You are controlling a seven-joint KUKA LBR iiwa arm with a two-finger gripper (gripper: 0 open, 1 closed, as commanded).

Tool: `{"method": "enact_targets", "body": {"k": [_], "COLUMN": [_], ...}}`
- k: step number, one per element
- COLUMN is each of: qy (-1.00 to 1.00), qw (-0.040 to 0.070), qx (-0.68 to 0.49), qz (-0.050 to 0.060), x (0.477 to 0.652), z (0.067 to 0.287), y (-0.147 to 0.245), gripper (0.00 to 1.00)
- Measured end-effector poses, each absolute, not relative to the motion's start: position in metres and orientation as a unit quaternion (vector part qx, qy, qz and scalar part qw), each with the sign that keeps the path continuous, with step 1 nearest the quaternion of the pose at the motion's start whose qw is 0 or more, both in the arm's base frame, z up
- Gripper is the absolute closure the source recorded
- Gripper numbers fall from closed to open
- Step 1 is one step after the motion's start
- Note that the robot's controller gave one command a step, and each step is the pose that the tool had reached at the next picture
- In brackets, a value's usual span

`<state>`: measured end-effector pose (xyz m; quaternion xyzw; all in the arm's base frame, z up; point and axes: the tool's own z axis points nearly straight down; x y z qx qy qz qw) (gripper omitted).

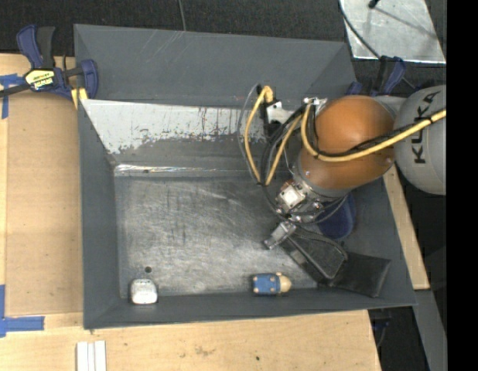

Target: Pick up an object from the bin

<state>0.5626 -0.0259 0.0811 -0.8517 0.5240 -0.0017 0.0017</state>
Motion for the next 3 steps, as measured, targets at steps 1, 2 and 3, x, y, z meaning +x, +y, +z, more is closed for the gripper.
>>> {"method": "enact_targets", "body": {"k": [1, 2, 3], "qy": [0.525, 0.527, 0.528], "qw": [0.002, 0.001, 0.001], "qx": [-0.851, -0.85, -0.849], "qz": [0.0, 0.0, 0.0], "x": [0.562, 0.562, 0.562], "z": [0.086, 0.136, 0.181], "y": [-0.026, -0.026, -0.026], "gripper": [1.0, 1.0, 1.0]}}
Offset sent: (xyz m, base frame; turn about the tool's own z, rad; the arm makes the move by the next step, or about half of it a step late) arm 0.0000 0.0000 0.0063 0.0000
